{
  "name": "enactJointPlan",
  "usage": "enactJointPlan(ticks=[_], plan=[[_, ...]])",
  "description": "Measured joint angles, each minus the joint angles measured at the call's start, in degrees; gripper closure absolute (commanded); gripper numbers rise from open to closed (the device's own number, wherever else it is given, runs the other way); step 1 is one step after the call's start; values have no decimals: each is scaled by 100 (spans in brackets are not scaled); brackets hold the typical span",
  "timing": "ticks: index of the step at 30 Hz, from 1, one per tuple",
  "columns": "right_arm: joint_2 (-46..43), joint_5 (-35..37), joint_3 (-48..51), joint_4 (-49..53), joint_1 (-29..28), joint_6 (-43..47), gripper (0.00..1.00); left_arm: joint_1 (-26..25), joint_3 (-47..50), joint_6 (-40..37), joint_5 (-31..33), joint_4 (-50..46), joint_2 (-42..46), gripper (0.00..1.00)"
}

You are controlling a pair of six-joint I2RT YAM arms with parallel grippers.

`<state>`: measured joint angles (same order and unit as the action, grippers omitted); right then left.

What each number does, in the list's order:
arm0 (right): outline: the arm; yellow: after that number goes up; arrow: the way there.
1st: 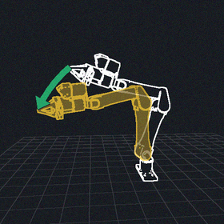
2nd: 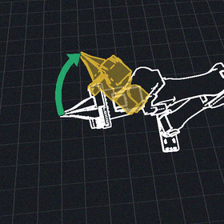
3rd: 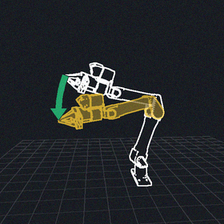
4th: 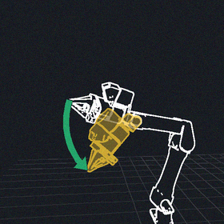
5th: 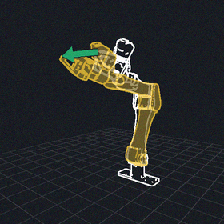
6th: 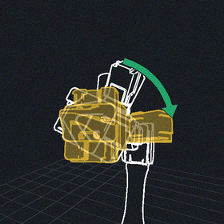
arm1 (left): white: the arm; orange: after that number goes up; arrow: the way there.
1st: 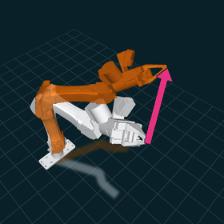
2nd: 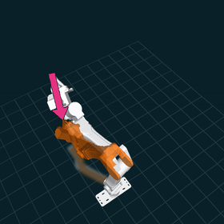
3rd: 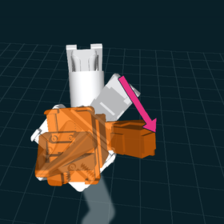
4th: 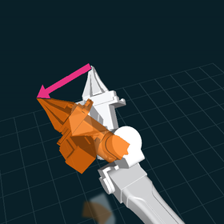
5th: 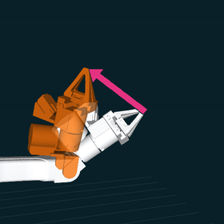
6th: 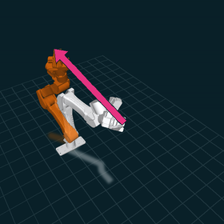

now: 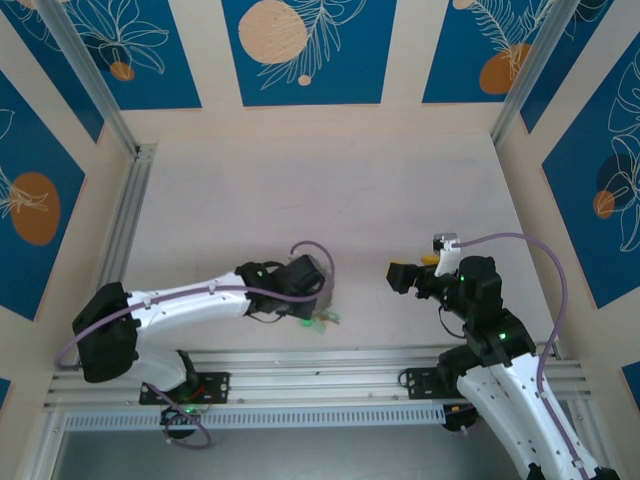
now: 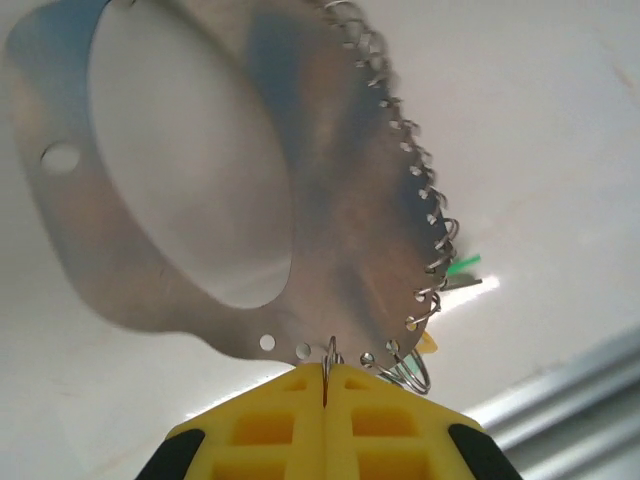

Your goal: Put the keys on the keyring

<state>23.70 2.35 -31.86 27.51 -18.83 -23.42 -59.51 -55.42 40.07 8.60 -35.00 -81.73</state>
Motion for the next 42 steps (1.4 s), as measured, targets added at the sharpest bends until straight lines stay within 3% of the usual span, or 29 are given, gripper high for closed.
enactJointPlan(ticks=[4, 10, 12, 15, 20, 27, 36, 42], plan=[[-2, -79, 0, -2, 11, -4, 1, 564, 173, -380, -127, 70, -20, 100], [-2, -105, 24, -4, 11, -35, 1, 791, 240, -702, -146, 289, -236, 100], [-2, -96, 39, -20, 11, -63, 1, 817, 267, -765, -138, 326, -334, 86], [-2, 0, 55, -48, 11, -94, 1, 927, 321, -859, -96, 413, -415, 56], [-4, 520, 55, -68, 46, -179, 1, 1080, 358, -914, 26, 439, -304, 30], [-175, 1036, 92, -157, 291, -236, 1, 1176, 382, -1113, 601, 190, 890, 0], [81, 1810, 411, -697, 750, -188, 1, 2229, 1364, -1373, 1578, 490, 2529, 0], [337, 1572, 1392, -2260, 1086, 509, 1, 2752, 1803, -1703, 2170, 1132, 2741, 0]])
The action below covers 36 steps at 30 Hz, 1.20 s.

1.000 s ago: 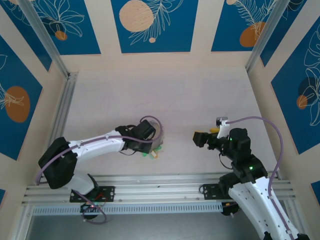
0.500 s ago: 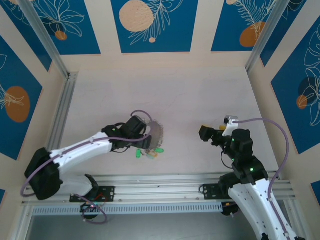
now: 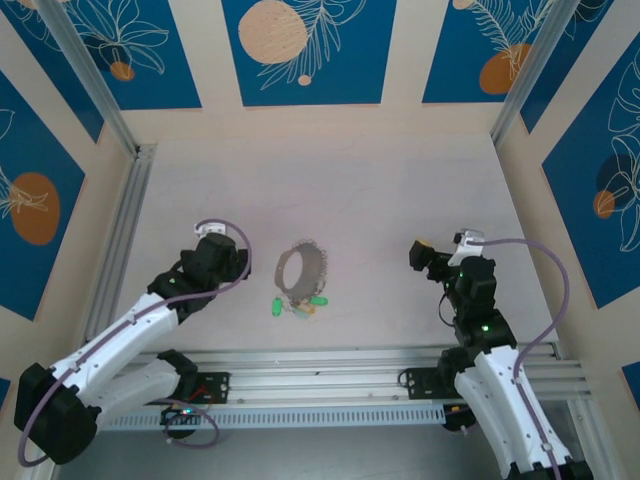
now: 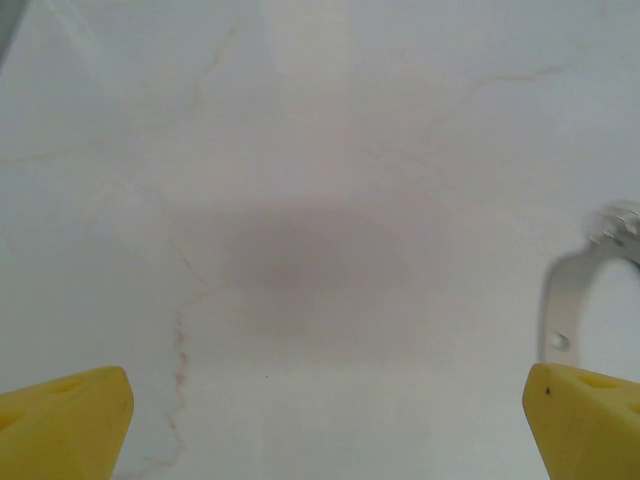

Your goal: Put the keys on the keyring

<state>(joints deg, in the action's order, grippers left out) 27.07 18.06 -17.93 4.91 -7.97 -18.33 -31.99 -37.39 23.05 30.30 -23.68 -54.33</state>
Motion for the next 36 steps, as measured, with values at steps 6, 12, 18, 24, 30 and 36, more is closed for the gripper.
enactJointPlan(ticks=[6, 12, 18, 24, 30, 36], plan=[[1012, -529, 498, -1241, 236, 616, 1, 293, 859, -614, 492, 1143, 28, 0], [2181, -719, 501, -2533, 313, 831, 1, 697, 1294, -1432, 710, 2295, 48, 0], [3303, -776, 498, -3432, 236, 1099, 1, 1436, 1473, -1792, 776, 3482, -332, 0], [4072, -758, 481, -4111, 76, 1484, 1, 2076, 1910, -1906, 640, 4868, -1421, 0], [4660, -758, 164, -4454, 72, 1690, 1, 2181, 1880, -2308, 42, 6111, -2358, 0], [4994, -791, -96, -4690, 129, 1733, 1, 2337, 1775, -2363, -457, 7034, -2830, 0]])
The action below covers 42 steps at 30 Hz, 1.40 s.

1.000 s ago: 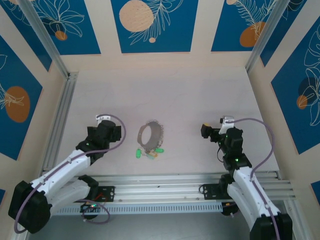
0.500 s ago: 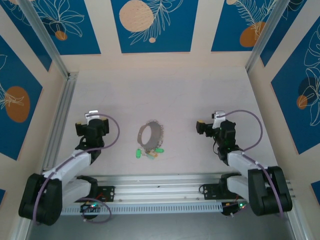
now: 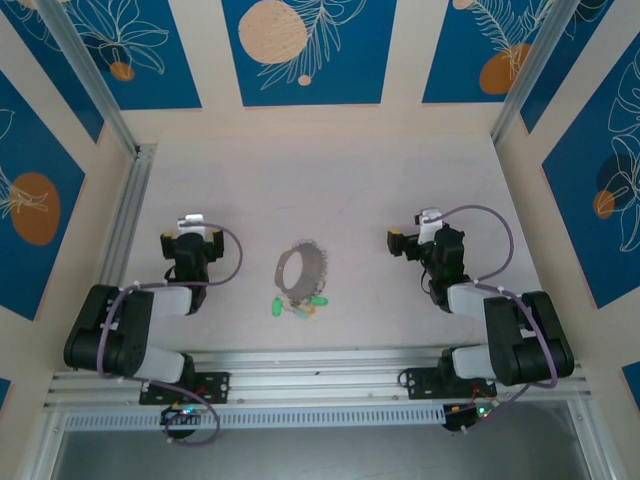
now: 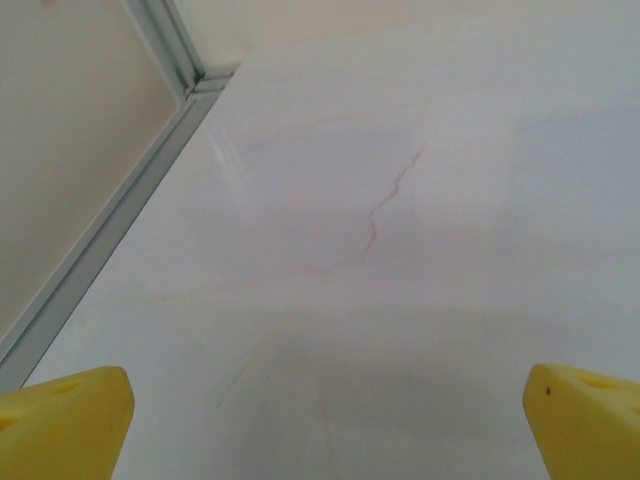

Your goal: Put the keys on the keyring

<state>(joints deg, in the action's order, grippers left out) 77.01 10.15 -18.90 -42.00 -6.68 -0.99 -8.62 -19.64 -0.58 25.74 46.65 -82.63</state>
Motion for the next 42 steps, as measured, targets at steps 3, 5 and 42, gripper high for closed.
enactJointPlan(ticks=[3, 5, 42], plan=[[179, -13, -50, -81, 42, 2, 1, 24, 2, -7, -278, 243, -240, 0], [380, -11, -61, -275, 68, -4, 1, 37, 4, -9, -474, 369, -328, 0], [1029, -13, -350, -494, 531, -459, 1, 140, 7, -70, -931, 739, -671, 0]])
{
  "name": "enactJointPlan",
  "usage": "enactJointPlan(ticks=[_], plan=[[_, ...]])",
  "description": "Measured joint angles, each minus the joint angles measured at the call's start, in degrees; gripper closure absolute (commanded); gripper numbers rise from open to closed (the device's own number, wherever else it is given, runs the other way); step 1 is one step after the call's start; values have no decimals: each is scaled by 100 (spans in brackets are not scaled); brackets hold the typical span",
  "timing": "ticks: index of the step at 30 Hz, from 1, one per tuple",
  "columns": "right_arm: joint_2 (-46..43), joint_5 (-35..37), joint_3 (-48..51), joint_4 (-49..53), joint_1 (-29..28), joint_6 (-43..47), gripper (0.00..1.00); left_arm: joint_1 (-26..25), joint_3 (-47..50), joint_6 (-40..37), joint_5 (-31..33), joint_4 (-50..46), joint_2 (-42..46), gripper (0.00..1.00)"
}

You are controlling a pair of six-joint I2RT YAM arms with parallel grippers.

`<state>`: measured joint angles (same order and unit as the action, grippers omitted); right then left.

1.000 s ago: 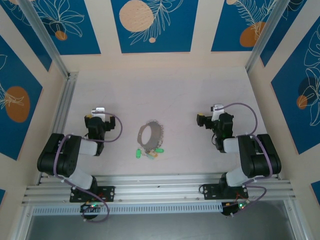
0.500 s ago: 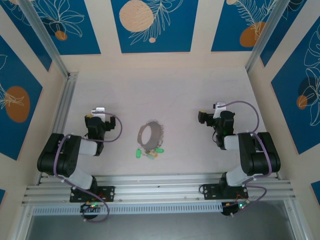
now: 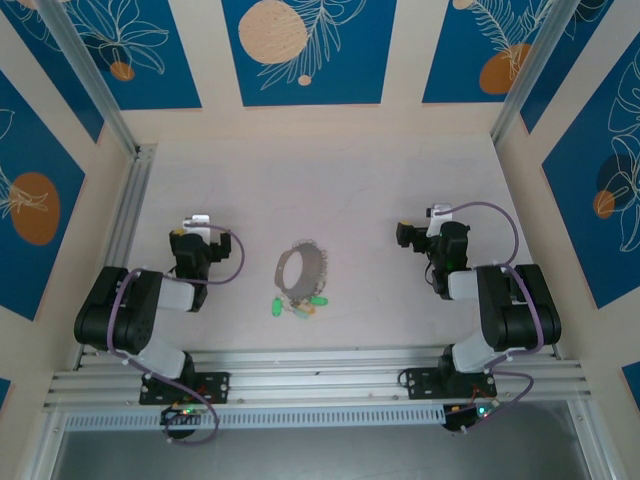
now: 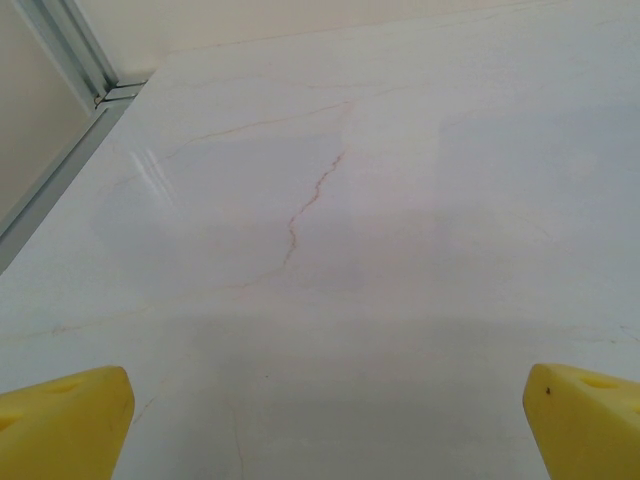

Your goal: Put the keys on the keyring

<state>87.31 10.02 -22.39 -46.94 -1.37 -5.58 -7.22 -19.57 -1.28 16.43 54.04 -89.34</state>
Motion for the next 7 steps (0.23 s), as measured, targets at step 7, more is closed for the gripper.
enactJointPlan(ticks=[7], plan=[[0, 0, 0, 0, 0, -2, 1, 0, -2, 0, -37, 0, 0, 0]])
